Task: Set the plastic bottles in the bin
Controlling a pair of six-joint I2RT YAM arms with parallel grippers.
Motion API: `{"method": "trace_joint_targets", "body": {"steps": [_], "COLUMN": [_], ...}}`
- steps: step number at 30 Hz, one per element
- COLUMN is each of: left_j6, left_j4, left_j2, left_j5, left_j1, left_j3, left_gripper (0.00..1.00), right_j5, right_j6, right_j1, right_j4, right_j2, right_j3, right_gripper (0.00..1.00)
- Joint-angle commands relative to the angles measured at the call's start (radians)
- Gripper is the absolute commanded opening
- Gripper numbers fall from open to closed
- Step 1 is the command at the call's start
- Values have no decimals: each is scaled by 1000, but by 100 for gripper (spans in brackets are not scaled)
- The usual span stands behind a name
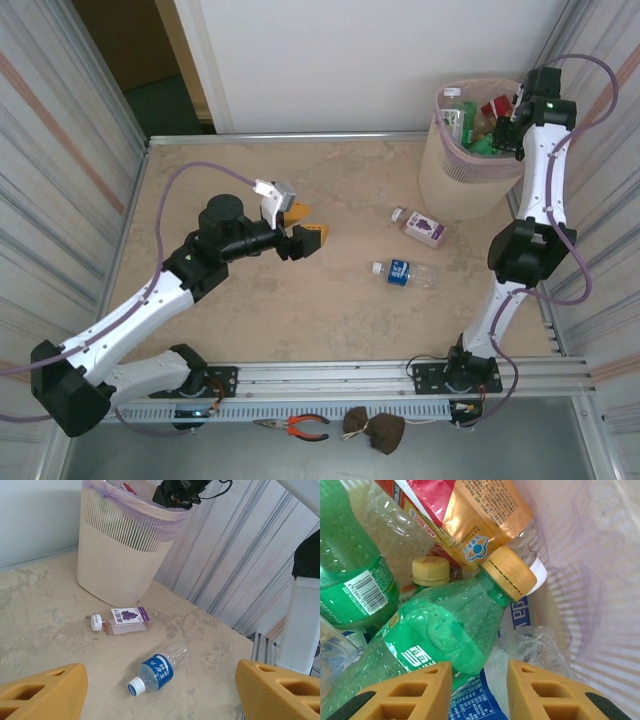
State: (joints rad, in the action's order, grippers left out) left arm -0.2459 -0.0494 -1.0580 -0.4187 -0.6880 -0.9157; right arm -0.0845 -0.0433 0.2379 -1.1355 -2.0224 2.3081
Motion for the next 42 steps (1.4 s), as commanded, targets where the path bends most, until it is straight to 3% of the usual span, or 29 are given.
{"method": "trace_joint_targets", "body": {"steps": [1, 6, 15, 19, 22, 29, 33, 42], "left_j6": [-13, -9, -15, -12, -9, 2, 9, 5], "left_j4": [-5, 3, 1, 8, 11, 24, 36, 50], "left_j2": [41, 46, 43, 45, 50, 52, 57, 82], "left_j5": [6, 7, 4, 6, 12, 13, 15, 30], "left_j1": [7, 8, 8, 8, 8, 8, 8, 8], "left_j3": [3, -3, -6, -9, -5, -4, -9, -5], "left_gripper": [78, 78, 78, 78, 78, 78, 78, 78], "right_j5": [-46, 6, 256, 309, 346, 322, 249, 65], "right_j6": [9, -11, -100, -97, -7, 372, 568, 755], "right_j1": [-14, -38, -69, -107, -143, -298, -420, -675], "right_j4": [-70, -49, 42, 49, 55, 32, 16, -121], "right_j2": [58, 97, 147, 197, 265, 441, 522, 528], "right_j3": [54, 73, 63, 38, -44, -317, -497, -739], "right_gripper": [35, 36, 36, 36, 38, 50, 58, 67]}}
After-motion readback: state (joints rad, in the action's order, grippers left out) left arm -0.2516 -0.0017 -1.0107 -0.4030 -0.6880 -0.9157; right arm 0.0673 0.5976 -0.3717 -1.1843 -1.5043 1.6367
